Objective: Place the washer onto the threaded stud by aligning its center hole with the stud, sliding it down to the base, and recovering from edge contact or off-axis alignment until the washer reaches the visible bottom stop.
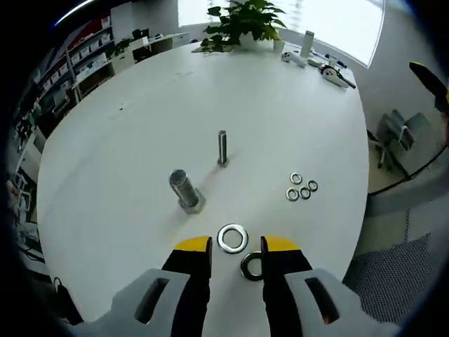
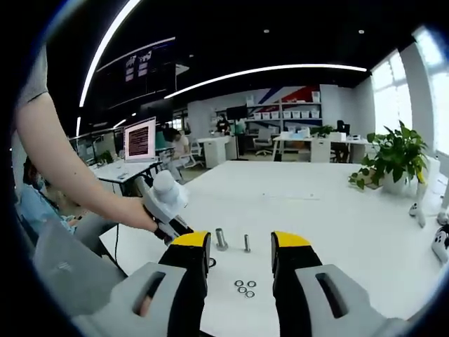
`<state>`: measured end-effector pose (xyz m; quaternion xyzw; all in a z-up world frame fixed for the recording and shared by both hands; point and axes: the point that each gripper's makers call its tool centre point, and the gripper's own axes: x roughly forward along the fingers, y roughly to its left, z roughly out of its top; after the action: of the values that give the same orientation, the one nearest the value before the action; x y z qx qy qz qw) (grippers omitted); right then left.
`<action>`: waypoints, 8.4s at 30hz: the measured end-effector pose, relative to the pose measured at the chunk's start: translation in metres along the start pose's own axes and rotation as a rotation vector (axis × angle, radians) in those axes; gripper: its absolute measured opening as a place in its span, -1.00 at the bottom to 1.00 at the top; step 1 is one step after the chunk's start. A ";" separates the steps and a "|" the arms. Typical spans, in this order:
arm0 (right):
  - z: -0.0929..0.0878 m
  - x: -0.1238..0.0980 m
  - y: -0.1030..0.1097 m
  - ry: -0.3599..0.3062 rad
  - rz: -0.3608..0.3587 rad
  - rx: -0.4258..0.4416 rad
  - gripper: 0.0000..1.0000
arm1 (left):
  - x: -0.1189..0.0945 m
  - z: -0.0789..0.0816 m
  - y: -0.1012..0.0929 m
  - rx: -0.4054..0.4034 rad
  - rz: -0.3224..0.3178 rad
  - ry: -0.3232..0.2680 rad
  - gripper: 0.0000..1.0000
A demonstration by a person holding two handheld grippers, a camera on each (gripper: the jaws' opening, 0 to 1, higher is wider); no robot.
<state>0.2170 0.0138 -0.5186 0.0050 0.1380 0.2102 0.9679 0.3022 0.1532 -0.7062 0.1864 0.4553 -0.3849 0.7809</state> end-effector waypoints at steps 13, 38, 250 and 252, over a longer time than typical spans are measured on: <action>0.000 0.000 0.000 -0.001 0.003 -0.004 -0.27 | 0.021 -0.006 0.002 0.085 -0.012 0.102 -0.43; 0.000 -0.001 -0.008 -0.003 -0.029 0.006 -0.26 | 0.035 -0.011 -0.002 0.261 -0.037 0.290 -0.48; -0.003 -0.002 -0.013 0.005 -0.044 0.018 -0.29 | -0.007 -0.023 0.022 0.224 -0.035 0.269 -0.47; -0.003 -0.001 -0.012 0.007 -0.042 0.017 -0.29 | -0.004 -0.023 0.014 0.223 -0.053 0.269 -0.48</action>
<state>0.2199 0.0017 -0.5220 0.0097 0.1432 0.1889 0.9715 0.2986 0.1789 -0.7151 0.3094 0.5149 -0.4250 0.6771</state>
